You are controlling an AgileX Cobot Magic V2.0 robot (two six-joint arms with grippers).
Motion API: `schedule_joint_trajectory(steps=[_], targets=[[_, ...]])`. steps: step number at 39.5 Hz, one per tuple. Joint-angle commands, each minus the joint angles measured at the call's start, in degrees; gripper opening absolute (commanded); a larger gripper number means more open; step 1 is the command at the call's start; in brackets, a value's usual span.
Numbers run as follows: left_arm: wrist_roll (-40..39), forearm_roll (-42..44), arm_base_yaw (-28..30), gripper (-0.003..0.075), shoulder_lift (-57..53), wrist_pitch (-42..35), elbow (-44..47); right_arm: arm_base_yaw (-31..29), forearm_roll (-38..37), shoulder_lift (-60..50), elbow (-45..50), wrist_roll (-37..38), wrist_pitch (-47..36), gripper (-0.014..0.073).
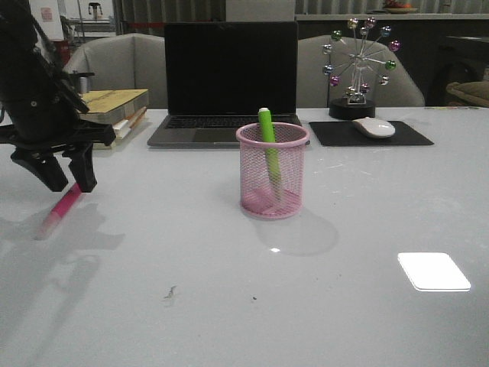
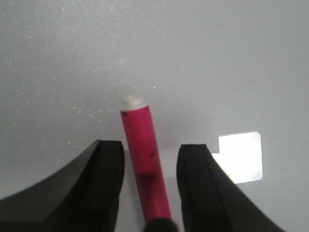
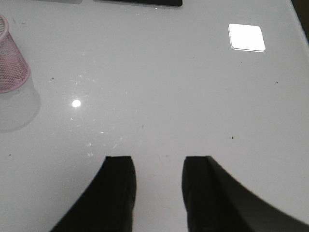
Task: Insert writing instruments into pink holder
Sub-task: 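Lower the left gripper onto the pink marker and grasp it, then lift the pink marker with the left gripper toward the holder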
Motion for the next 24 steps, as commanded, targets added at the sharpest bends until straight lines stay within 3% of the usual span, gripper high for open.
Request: schedule_joint_trajectory(steps=[1, 16, 19, 24], targets=[[-0.07, -0.28, -0.27, 0.0354, -2.56, -1.86, -1.82, -0.28, -0.63, -0.15, -1.46, -0.56, -3.54, 0.0374], [-0.07, -0.28, -0.36, 0.0344, -0.31, -1.64, -1.82, -0.28, -0.68, -0.15, -1.46, -0.56, -3.56, 0.0374], [-0.07, -0.28, -0.36, 0.0302, -0.31, -1.60, -1.82, -0.28, -0.68, -0.15, -1.46, -0.56, -3.56, 0.0374], [-0.07, -0.28, -0.36, 0.0167, -0.31, -1.16, -1.82, -0.28, -0.68, -0.15, -1.46, -0.56, -3.56, 0.0374]])
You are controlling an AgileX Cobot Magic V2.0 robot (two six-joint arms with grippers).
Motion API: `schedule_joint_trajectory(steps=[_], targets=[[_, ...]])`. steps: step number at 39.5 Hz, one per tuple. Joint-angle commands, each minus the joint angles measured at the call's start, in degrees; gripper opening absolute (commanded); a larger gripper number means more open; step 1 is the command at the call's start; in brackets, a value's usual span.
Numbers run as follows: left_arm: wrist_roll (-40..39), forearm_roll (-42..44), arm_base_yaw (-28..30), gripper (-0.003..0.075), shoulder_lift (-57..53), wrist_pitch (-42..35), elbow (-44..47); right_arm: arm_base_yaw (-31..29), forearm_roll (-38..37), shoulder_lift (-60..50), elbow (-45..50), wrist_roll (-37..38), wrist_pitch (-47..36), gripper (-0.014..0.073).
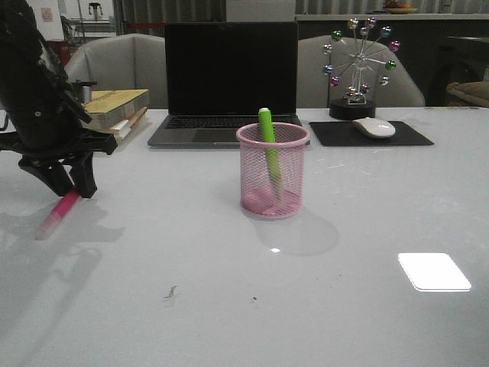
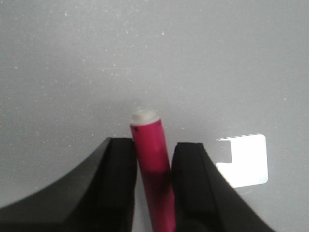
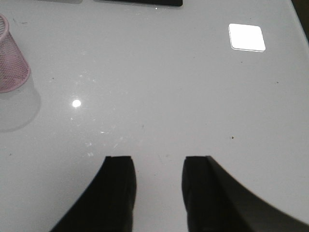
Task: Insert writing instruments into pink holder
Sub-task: 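Lift the pink marker with the left gripper toward the holder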
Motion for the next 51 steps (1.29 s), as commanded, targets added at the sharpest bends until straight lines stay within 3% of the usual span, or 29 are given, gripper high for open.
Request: schedule_joint_trajectory(steps=[1, 4, 19, 29, 35, 45, 51], targets=[[-0.18, -0.72, -0.36, 0.0150, -2.19, 0.26, -1.12, -0.28, -0.68, -0.15, -1.46, -0.56, -3.68, 0.0374], [-0.18, -0.72, -0.36, 0.0086, -2.19, 0.66, -1.12, -0.28, -0.68, -0.15, -1.46, -0.56, -3.68, 0.0374], [-0.18, -4.70, -0.36, 0.0094, -3.70, 1.37, -2.16, -0.28, -0.68, -0.15, -1.46, -0.56, -3.68, 0.0374], [-0.04, -8.12, -1.51, 0.0094, -12.06, -5.61, -2.82, -0.28, -0.68, -0.15, -1.46, -0.56, -3.28, 0.0374], [4.55, -8.12, -4.32, 0.0094, -17.75, -8.45, -2.82, -0.28, -0.68, -0.15, -1.46, -0.56, -2.63, 0.0374], [5.75, -8.25, -13.08, 0.0092, -24.36, -20.08, -2.82, -0.28, -0.68, -0.15, -1.46, -0.56, -1.42, 0.0374], [6.06, -8.25, -20.58, 0.0092, -24.64, -33.08, -2.00, -0.28, -0.68, -0.15, -1.46, -0.56, -1.36, 0.0374]])
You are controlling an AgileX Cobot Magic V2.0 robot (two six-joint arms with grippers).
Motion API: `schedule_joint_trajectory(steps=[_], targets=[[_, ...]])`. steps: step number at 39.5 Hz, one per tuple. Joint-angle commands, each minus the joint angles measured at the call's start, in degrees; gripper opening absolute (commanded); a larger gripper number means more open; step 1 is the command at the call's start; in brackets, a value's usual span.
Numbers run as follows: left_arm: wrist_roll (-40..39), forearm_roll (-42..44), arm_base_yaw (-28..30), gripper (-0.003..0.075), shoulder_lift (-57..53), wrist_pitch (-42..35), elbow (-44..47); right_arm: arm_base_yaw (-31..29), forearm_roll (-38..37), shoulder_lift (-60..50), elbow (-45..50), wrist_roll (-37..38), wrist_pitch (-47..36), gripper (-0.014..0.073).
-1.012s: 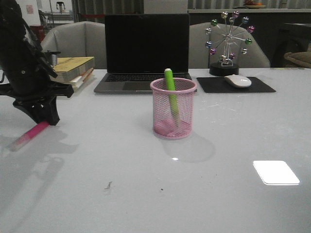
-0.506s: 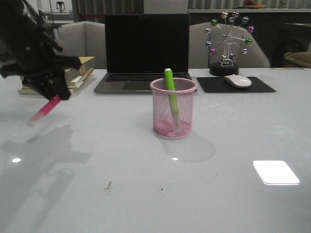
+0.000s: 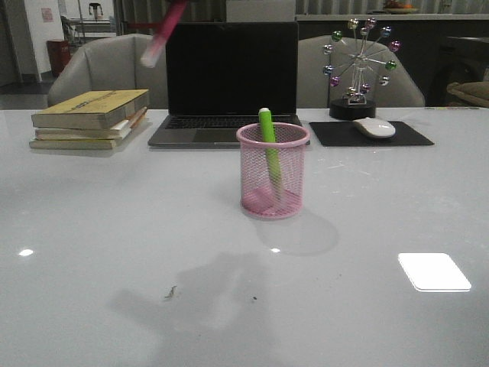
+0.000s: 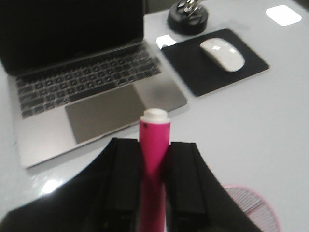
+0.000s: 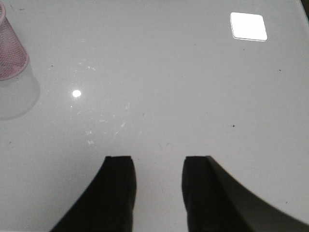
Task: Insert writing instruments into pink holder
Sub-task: 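Lift the pink marker with the left gripper toward the holder, then lower the pink marker into the holder and open the left gripper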
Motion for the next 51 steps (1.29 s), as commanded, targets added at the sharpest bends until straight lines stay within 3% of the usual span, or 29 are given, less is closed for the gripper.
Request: schedule_joint_trajectory(steps=[1, 11, 16, 25, 40, 45, 51], targets=[[0.16, -1.20, -4.06, 0.0092, -3.45, -12.27, -0.53, -0.28, -0.68, -0.15, -1.46, -0.56, -3.62, 0.0374], [-0.34, -1.20, -12.39, 0.0092, -2.44, -41.65, 8.85, -0.28, -1.36, -0.15, -1.46, -0.56, -3.27, 0.0374], [-0.79, -1.20, -14.71, 0.0092, 0.23, -50.97, 12.61, -0.28, -2.23, -0.15, -1.46, -0.56, -2.13, 0.0374], [-4.87, -1.20, -16.35, 0.0092, 7.03, -52.66, 13.26, -0.28, -3.94, -0.15, -1.46, -0.56, -0.50, 0.0374], [-4.98, -1.20, -16.59, 0.0095, 12.83, -56.46, 13.26, -0.28, -5.74, -0.15, -1.46, -0.56, -0.33, 0.0374], [-4.98, -0.96, -16.59, 0.0165, 12.83, -56.43, 13.26, -0.28, -5.73, -0.15, -1.46, -0.56, -0.45, 0.0374], [-4.98, -0.96, -16.59, 0.0314, 12.83, -56.43, 13.26, -0.28, -5.73, -0.15, -1.46, -0.56, -0.45, 0.0374]])
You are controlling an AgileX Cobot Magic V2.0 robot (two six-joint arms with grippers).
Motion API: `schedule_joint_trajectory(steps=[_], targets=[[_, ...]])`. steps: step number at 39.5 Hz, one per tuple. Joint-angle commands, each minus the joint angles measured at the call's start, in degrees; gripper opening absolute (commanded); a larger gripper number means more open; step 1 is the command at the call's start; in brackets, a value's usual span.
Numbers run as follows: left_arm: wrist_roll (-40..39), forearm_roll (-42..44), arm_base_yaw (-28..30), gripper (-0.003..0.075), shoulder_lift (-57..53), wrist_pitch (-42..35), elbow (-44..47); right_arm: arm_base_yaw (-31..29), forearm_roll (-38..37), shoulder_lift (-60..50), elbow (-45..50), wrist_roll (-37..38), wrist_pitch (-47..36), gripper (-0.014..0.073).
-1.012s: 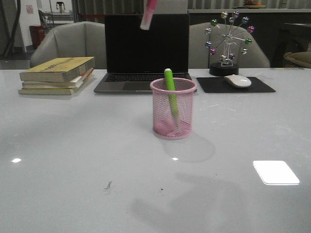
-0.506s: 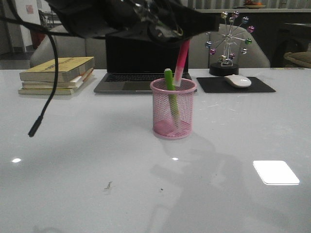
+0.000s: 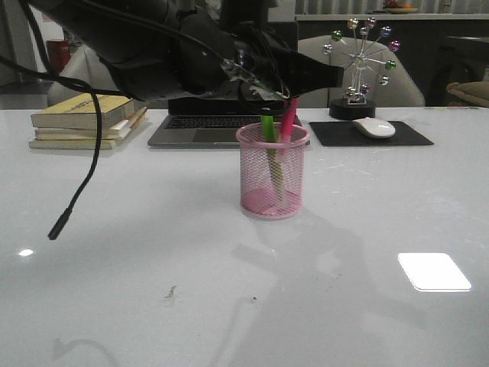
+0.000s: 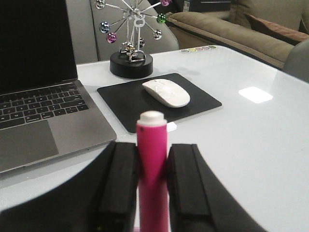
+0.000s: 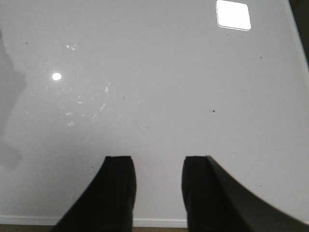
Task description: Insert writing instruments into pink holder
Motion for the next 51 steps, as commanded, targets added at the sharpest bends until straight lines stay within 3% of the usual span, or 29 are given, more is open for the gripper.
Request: schedule_joint_trajectory(steps=[1, 4, 17, 24, 34, 43, 51], targets=[[-0.51, 0.32, -0.37, 0.0333, -3.53, -5.31, -1.48, -0.28, -1.21, -0.15, -1.46, -0.56, -3.52, 0.0374], [-0.51, 0.32, -0.37, 0.0380, -3.66, -5.06, -1.48, -0.28, -1.21, -0.15, -1.46, -0.56, -3.52, 0.0374], [2.49, 1.11, 1.69, 0.0382, -13.63, 3.23, -1.48, -0.28, -1.49, -0.15, -1.46, -0.56, -3.84, 0.0374], [9.93, 1.09, 6.57, 0.0382, -24.77, 11.15, -1.48, -0.28, -1.60, -0.15, -1.46, -0.56, -4.49, 0.0374], [10.19, 1.37, 16.86, 0.0382, -40.75, 27.11, -1.48, -0.28, -1.65, -0.15, -1.46, -0.56, -5.80, 0.0374], [10.19, 5.55, 25.07, 0.0273, -53.19, 47.29, -0.91, -0.28, -1.65, -0.15, -1.46, -0.56, -6.47, 0.0374], [10.19, 7.09, 32.13, 0.0217, -64.36, 48.60, 8.81, -0.28, -1.65, -0.15, -1.46, -0.56, -6.94, 0.0374]])
